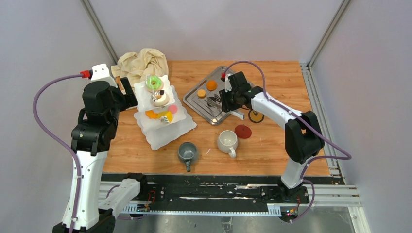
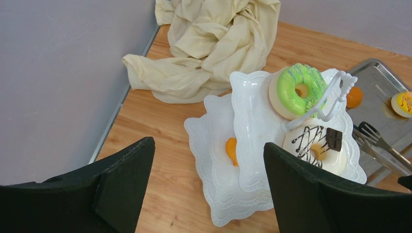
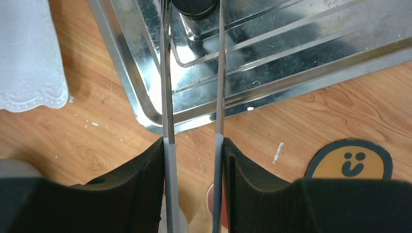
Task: Serve the afternoon tea
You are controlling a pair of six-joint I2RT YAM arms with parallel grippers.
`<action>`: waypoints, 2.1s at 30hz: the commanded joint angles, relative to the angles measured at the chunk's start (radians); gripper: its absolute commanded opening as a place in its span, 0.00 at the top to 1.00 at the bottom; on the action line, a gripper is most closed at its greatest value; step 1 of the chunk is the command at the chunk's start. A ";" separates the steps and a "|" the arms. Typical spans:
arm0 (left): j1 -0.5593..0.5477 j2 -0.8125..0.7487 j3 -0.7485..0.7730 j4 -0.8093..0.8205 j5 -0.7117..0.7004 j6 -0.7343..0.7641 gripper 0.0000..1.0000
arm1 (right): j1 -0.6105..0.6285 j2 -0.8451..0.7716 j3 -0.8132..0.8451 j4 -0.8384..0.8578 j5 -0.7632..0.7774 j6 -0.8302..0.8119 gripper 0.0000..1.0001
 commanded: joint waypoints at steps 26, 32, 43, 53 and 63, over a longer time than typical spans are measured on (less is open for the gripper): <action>-0.008 0.000 -0.006 0.035 -0.004 -0.005 0.13 | 0.306 -0.130 -0.055 0.002 -0.249 0.050 0.79; -0.008 -0.008 -0.016 0.039 -0.033 -0.004 0.13 | 0.358 -0.079 -0.017 0.037 -0.256 0.082 0.79; -0.008 -0.015 -0.023 0.046 -0.035 -0.024 0.14 | 0.445 0.018 0.014 0.211 -0.171 0.226 0.78; -0.031 0.005 0.002 0.046 -0.050 -0.013 0.14 | 0.503 0.055 -0.090 0.487 -0.057 0.397 0.75; -0.050 0.007 0.003 0.039 -0.085 0.005 0.14 | 0.522 0.109 -0.044 0.493 -0.052 0.431 0.74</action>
